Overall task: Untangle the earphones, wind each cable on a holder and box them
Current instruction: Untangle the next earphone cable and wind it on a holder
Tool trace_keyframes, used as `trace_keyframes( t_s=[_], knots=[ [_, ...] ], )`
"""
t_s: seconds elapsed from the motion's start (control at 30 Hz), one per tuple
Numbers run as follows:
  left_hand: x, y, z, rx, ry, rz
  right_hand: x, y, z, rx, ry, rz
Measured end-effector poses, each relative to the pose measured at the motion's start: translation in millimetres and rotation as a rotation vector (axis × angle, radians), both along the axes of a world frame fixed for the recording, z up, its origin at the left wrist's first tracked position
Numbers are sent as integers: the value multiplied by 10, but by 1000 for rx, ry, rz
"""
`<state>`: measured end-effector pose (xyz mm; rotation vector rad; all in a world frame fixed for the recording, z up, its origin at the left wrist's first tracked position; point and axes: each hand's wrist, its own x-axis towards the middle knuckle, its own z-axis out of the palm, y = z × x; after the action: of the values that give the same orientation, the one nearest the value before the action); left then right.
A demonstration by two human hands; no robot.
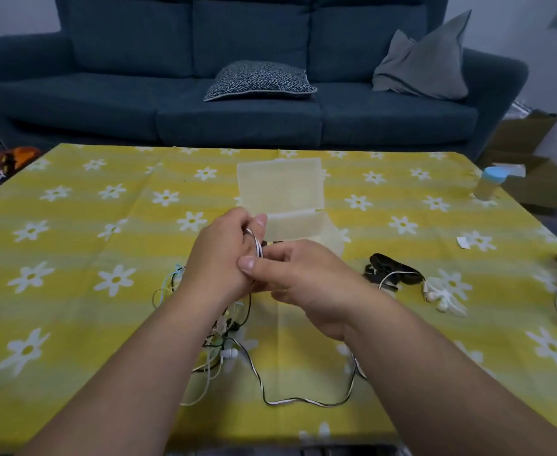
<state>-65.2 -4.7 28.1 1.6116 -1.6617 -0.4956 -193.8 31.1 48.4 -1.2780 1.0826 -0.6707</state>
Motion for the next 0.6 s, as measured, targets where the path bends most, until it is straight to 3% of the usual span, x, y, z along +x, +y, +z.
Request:
trace_keyframes(
  t_s=[0.13,0.23,0.4,0.6],
  knots=[
    [65,-6,-44,-42,22,-71,-16,-12,-22,100,48,42],
    [182,-29,-86,-14,-33,-102,-89,-65,75,93,-3,-137],
    [398,20,-142,173,-261,-136,-278,-197,287,28,-334,-400],
    [655,47,-76,246,-124,-126,-493,-317,312,-49,-396,-570]
  ],
)
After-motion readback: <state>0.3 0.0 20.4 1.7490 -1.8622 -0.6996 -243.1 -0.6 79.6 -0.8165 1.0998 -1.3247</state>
